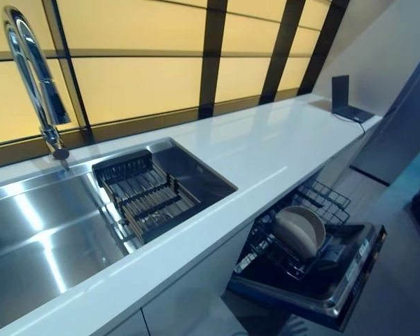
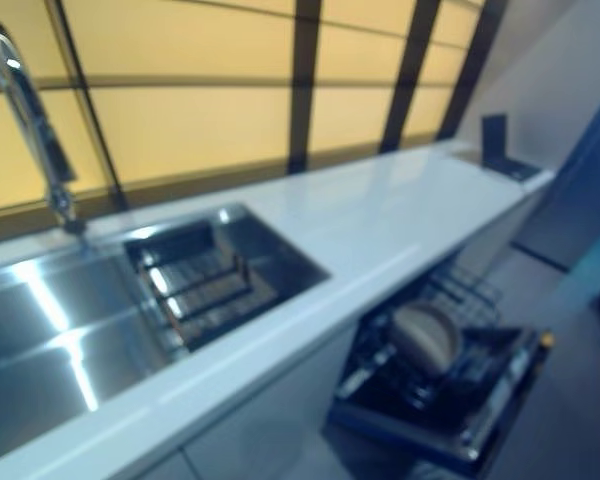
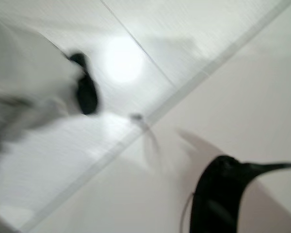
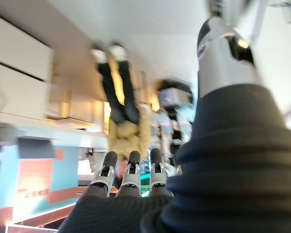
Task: Take plates into dishwasher
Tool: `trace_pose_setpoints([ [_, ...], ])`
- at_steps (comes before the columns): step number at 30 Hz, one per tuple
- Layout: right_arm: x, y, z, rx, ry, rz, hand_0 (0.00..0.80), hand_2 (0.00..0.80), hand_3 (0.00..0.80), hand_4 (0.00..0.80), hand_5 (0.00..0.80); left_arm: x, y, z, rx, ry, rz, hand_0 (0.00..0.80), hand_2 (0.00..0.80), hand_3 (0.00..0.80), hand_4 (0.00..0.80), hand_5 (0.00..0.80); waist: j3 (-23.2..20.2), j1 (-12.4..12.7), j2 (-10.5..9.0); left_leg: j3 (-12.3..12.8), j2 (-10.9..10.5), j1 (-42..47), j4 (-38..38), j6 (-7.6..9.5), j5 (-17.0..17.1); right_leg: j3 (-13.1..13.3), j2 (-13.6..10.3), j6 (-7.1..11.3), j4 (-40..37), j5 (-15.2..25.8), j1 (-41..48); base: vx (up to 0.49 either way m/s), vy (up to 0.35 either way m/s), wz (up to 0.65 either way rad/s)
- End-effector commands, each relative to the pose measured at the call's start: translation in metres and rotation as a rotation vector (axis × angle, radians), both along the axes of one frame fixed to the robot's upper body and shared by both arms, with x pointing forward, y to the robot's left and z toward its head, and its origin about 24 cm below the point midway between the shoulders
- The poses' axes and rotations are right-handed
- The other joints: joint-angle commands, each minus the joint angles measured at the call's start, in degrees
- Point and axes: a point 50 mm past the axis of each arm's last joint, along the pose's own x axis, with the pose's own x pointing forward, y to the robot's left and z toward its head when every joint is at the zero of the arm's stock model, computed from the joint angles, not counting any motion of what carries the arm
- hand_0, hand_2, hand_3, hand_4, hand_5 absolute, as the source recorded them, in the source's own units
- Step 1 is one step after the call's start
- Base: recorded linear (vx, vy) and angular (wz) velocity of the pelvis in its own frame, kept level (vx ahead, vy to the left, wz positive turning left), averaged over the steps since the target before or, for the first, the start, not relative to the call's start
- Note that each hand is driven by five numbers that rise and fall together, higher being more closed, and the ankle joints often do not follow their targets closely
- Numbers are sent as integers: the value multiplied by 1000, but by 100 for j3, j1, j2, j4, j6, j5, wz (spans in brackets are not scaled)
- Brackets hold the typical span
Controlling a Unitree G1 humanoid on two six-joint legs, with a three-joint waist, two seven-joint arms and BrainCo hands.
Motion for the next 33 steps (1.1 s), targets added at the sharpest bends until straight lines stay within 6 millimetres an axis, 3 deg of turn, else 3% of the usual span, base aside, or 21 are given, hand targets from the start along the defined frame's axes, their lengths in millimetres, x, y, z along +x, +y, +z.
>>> trace_pose_setpoints([
  [1, 0, 1, -20, -26, 4, 46, 0, 0, 0, 0, 0, -11, 25, 10, 72, 32, 11, 0, 0, 0, 0, 0, -450, 381, -163, -852, -347, -377, 295, 268, -480, 45, -398, -417, -555, 765, 688, -558, -569, -43],
  [3, 9, 10, -40, 10, -9, 68, 0, 0, 0, 0, 0, 0, 29, 16, 65, -4, 25, 0, 0, 0, 0, 0, -385, 577, -215, -1154, -227, -675, 470, 170, -418, 132, -551, -350, -745, 698, 820, -493, -540, -43],
  [6, 28, 23, -46, 32, -44, 103, 0, 0, 0, 0, 0, 18, 33, 25, 58, -72, 61, 0, 0, 0, 0, 0, -144, 553, -194, -1352, -2, -888, 586, 54, -363, 350, -366, -314, -759, 265, 506, -365, -355, -53],
  [7, 37, 30, -50, 54, -82, 120, 0, 0, 0, 0, 0, 32, 33, 30, 53, -127, 88, 0, 0, 0, 0, 0, -24, 641, -221, -1399, 163, -1188, 710, -60, -220, 181, -288, -310, -840, -105, 563, -485, -420, -21],
  [9, 47, 36, -50, 85, -129, 135, 0, 0, 0, 0, 0, 49, 31, 37, 37, -196, 119, 0, 0, 0, 0, 0, 120, 683, -243, -1457, 239, -1556, 832, -164, -76, 110, -154, -303, -885, -386, 611, -587, -487, -1],
  [10, 56, 47, -57, 139, -188, 149, 0, 0, 0, 0, 0, 77, 15, 42, -8, -289, 105, 0, 0, 0, 0, 0, 353, 701, -162, -1562, 323, -2007, 788, -337, 280, -2, 81, -442, -789, -680, 575, -632, -528, 15],
  [11, 57, 49, -60, 149, -201, 155, 0, 0, 0, 0, 0, 80, 9, 41, -21, -301, 99, 0, 0, 0, 0, 0, 383, 691, -123, -1581, 344, -2027, 725, -362, 360, -47, 129, -481, -744, -753, 570, -497, -407, 52],
  [12, 57, 49, -60, 149, -201, 154, 0, 0, 0, 0, 0, 80, 9, 41, -21, -301, 99, 0, 0, 0, 0, 0, 383, 691, -121, -1585, 344, -2026, 721, -363, 364, -50, 131, -482, -741, -755, 570, -361, -334, 66],
  [13, 60, 59, -71, 173, -230, 172, 0, 0, 0, 0, 0, 83, -9, 34, -61, -325, 107, 0, 0, 0, 0, 0, 507, 678, 60, -1602, 453, -2001, 437, -384, 598, -205, 329, -668, -291, -1156, 459, -314, -297, 34],
  [17, 58, 67, -90, 242, -263, 162, 0, 0, 0, 0, 0, 73, -11, 27, -85, -312, 152, 0, 0, 0, 0, 0, 601, 688, 210, -1595, 595, -1974, 246, -432, 796, -340, 528, -877, 218, -1543, 306, -216, -326, 37],
  [18, 38, 69, -124, 272, -201, 94, 0, 0, 0, 0, 0, 43, -8, 13, -96, -274, 238, 0, 0, 0, 0, 0, 620, 724, 282, -1439, 723, -1771, -279, -504, 914, -653, 769, -1054, 372, -1693, 366, -94, -524, 25],
  [20, 14, 67, -149, 314, -201, 10, 0, 0, 0, 0, 0, 21, -10, 3, -102, -229, 270, 0, 0, 0, 0, 0, 630, 748, 310, -975, 730, -1656, -379, -556, 999, -954, 854, -1098, 125, -1608, 622, -97, -490, 81],
  [22, -7, 69, -171, 374, -256, -88, 0, 0, 0, 0, 0, 4, -15, -5, -115, -189, 282, 0, 0, 0, 0, 0, 617, 678, 263, -567, 685, -1724, 262, -534, 908, -1172, 856, -1173, -270, -1410, 866, -130, -257, 128],
  [23, -8, 70, -173, 384, -265, -98, 0, 0, 0, 0, 0, 2, -16, -6, -117, -187, 284, 0, 0, 0, 0, 0, 601, 675, 269, -550, 689, -1734, 319, -527, 895, -1191, 860, -1183, -321, -1366, 866, -147, -132, 105],
  [25, -23, 75, -192, 473, -342, -177, 0, 0, 0, 0, 0, -10, -19, -12, -140, -168, 314, 0, 0, 0, 0, 0, 532, 573, 130, -267, 523, -1594, 1029, -345, 379, -1355, 671, -1239, -649, -1116, 893, -239, -117, 69],
  [26, -35, 79, -205, 548, -433, -235, 0, 0, 0, 0, 0, -20, -23, -16, -161, -145, 335, 0, 0, 0, 0, 0, 408, 479, -30, -175, 193, -1356, 1737, -95, -330, -1463, 474, -1228, -889, -854, 826, -290, -101, 56],
  [28, -47, 83, -216, 641, -615, -342, 0, 0, 0, 0, 0, -29, -27, -20, -157, -125, 339, 0, 0, 0, 0, 0, 159, 289, -77, 52, -375, -756, 2206, 98, -968, -1535, 469, -1191, -1004, -668, 672, -213, -40, 66],
  [30, -56, 88, -224, 704, -740, -404, 0, 0, 0, 0, 0, -32, -29, -22, -150, -119, 323, 0, 0, 0, 0, 0, -18, 110, 88, 291, -647, -4, 1589, 82, -1192, -1751, 666, -1137, -936, -646, 550, -137, 17, 96],
  [31, -58, 93, -228, 753, -822, -440, 0, 0, 0, 0, 0, -30, -29, -21, -143, -123, 290, 0, 0, 0, 0, 0, -65, 4, 233, 456, -585, 319, 625, 16, -953, -1887, 816, -1093, -836, -668, 466, -114, 22, 114],
  [33, -55, 99, -230, 781, -906, -464, 0, 0, 0, 0, 0, -25, -29, -20, -141, -131, 257, 0, 0, 0, 0, 0, -59, -52, 299, 254, -722, 399, 144, 0, -762, -1919, 906, -1059, -799, -610, 340, -122, 11, 151],
])
